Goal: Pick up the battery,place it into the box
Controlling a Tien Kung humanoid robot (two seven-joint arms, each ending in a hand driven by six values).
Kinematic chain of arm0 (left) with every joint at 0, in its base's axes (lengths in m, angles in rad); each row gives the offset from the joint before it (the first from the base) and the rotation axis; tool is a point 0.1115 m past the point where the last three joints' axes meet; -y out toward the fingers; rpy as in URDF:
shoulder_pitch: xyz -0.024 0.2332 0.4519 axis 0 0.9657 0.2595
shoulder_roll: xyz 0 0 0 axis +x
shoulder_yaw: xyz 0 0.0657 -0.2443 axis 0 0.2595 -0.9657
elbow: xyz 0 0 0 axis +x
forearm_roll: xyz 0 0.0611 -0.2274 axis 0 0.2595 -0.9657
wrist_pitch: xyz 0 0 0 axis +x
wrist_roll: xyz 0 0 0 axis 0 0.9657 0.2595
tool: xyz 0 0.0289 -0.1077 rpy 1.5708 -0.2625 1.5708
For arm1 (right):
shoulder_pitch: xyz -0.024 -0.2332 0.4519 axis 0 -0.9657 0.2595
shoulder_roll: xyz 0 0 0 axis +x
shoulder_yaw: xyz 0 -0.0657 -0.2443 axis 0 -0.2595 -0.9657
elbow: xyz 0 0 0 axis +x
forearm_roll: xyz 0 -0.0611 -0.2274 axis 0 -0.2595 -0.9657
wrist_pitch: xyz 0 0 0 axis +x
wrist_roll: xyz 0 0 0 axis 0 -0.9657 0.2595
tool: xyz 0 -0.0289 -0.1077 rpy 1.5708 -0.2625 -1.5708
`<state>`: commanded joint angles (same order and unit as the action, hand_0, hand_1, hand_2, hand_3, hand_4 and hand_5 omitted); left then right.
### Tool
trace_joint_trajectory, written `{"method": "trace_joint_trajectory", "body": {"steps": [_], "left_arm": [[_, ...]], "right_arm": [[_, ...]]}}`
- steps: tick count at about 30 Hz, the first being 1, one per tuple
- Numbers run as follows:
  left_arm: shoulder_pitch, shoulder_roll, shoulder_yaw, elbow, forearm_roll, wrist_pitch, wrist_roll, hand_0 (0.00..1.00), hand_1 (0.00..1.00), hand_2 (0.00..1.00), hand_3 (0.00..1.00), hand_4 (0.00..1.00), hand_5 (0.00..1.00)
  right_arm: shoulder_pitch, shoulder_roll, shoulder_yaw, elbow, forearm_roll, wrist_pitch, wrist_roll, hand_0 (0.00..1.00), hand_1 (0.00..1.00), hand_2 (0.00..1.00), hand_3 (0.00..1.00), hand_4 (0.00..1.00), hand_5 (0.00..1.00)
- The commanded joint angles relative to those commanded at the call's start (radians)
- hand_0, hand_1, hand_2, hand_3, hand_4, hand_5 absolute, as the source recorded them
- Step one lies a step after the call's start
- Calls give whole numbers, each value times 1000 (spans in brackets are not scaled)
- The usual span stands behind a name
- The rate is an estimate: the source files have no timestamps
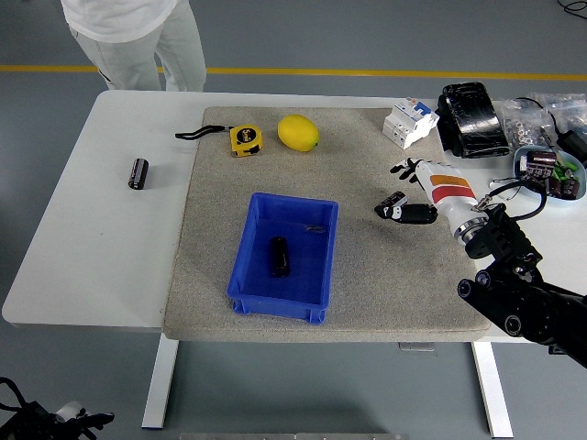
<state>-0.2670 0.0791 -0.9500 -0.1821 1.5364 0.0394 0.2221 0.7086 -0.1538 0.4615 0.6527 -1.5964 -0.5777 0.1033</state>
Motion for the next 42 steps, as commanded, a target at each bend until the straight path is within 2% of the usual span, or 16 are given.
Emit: {"method": "trace_joint_trajectory", "body": {"steps": [5, 16, 23, 42], "left_arm": [[-6, -3, 7, -1, -4, -1, -1, 563, 530, 616, 600, 585, 641], [-13, -7, 35, -3, -29, -2, -5, 565, 538, 619, 600, 585, 641], [-15, -8, 42, -3, -35, -2, -7, 569, 548, 630, 599, 582, 641], [-23, -9, 57, -6, -46, -4, -8, 572, 552, 641, 600, 579, 642]], "right_arm": [[3, 11, -10, -38, 9, -2, -2, 532, 554, 589, 675, 998, 421], [14, 27, -32, -76, 26, -5, 0, 522, 545, 582, 673, 998, 417], [21, 32, -39, -79, 30, -2, 1, 495, 524, 546, 646, 998, 412], [32, 56, -71, -92, 59, 2, -3, 485, 516, 536, 627, 998, 410]]}}
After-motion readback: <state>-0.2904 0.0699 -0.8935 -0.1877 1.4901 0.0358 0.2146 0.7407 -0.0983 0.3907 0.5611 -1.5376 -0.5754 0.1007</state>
